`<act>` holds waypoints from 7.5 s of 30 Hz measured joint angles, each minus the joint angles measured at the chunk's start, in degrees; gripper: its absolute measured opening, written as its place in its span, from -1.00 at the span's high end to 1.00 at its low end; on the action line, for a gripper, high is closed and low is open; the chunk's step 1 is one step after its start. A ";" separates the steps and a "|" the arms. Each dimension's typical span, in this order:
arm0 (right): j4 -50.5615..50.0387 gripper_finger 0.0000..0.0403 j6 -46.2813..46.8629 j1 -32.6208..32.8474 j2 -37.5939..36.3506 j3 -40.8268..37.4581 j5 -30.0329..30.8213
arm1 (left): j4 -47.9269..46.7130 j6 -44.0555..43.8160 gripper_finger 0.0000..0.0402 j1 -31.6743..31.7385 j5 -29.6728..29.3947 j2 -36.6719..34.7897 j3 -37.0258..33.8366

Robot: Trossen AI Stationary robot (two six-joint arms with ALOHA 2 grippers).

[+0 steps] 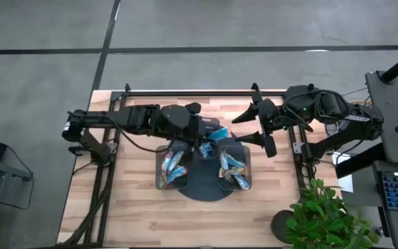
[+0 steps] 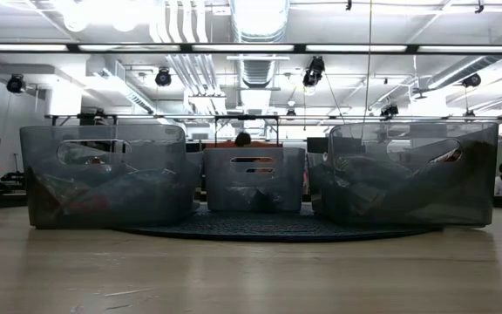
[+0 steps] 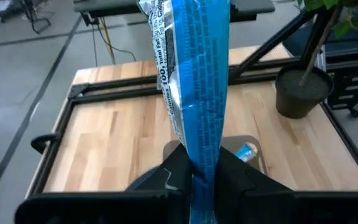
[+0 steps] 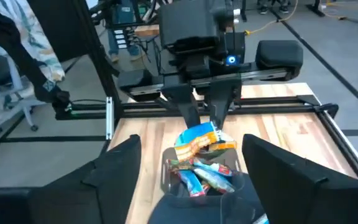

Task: Pick and place Granola Bars by type
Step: Put the yellow granola bar into the bottom right black bin, then return to Home Position

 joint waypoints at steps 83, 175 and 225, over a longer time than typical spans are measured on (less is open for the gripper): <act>3.64 0.74 -5.25 -1.16 1.47 -0.22 5.43 | 10.56 -4.24 0.26 5.64 4.48 1.68 2.03; 12.41 0.84 4.15 -0.74 -2.18 -30.04 -6.28 | -13.61 -10.96 1.00 5.48 -7.74 -39.92 -21.16; 19.48 0.96 -2.94 -0.79 -49.64 -58.50 8.62 | 33.65 -5.76 1.00 5.46 -9.58 -62.38 -70.17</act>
